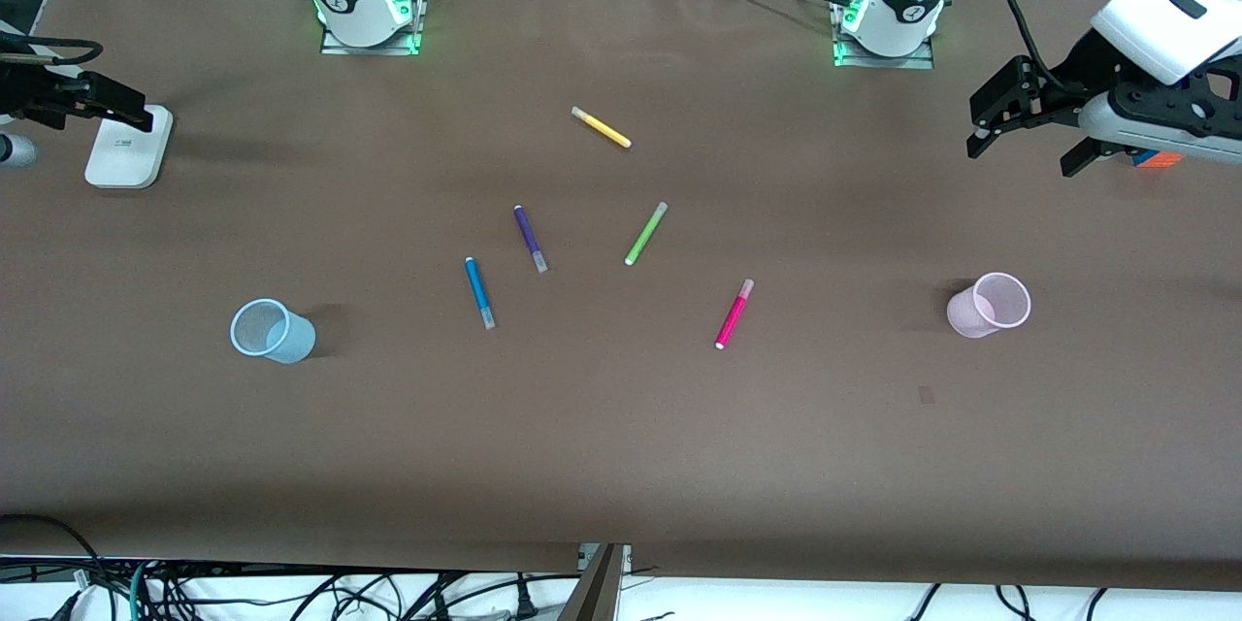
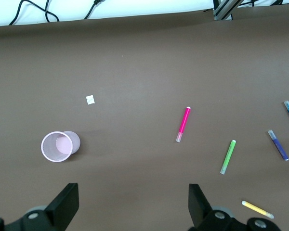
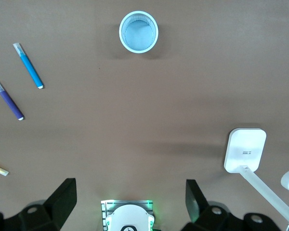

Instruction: Place pink and blue markers in matching cups

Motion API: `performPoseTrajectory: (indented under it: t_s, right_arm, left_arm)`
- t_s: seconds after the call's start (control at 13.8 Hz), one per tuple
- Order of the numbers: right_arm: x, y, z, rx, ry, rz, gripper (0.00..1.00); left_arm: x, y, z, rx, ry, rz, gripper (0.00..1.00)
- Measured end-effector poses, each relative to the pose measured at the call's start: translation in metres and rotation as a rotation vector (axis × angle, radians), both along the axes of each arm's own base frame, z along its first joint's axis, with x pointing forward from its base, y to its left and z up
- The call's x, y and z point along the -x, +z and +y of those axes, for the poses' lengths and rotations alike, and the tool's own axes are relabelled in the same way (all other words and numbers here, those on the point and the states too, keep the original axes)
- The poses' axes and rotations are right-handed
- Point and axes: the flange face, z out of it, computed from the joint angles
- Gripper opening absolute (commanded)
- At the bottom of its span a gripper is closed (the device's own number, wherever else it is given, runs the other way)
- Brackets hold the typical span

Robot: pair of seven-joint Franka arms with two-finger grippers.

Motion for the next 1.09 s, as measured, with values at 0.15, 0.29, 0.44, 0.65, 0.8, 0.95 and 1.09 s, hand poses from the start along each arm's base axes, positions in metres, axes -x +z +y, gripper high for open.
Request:
performPoseTrajectory:
  t_s: [0.15,0.29,0.44,0.65,0.8,0.95,1.09]
  right_arm:
    - [0.0,0.0,0.0,0.0,0.0,0.0,1.0]
    - [0.0,0.0,0.0,0.0,0.0,0.0,1.0]
    - [0.0,0.0,0.0,0.0,0.001,0.0,1.0]
    - [-0.004,-0.001,0.002,0.0,0.004,-0.016,1.0]
    - [-0.01,-0.006,0.007,0.0,0.01,-0.026,1.0]
    - [-0.021,-0.022,0.016,-0.003,0.026,-0.019,1.0]
    - [-0.034,-0.043,0.033,-0.017,0.051,-0.005,1.0]
  left_arm:
    - [-0.007,-0.007,0.01,0.007,0.02,0.009,1.0]
    - [-0.013,-0.013,0.023,0.019,0.041,0.019,1.0]
    - [-0.014,-0.014,0.025,0.023,0.044,0.022,1.0]
    - [-0.015,-0.015,0.024,0.024,0.043,0.019,1.0]
    - [-0.025,-0.026,0.026,0.029,0.047,0.016,1.0]
    - [-0.04,-0.052,0.031,0.022,0.051,0.046,1.0]
    - [-0.048,-0.067,0.03,0.024,0.047,0.07,1.0]
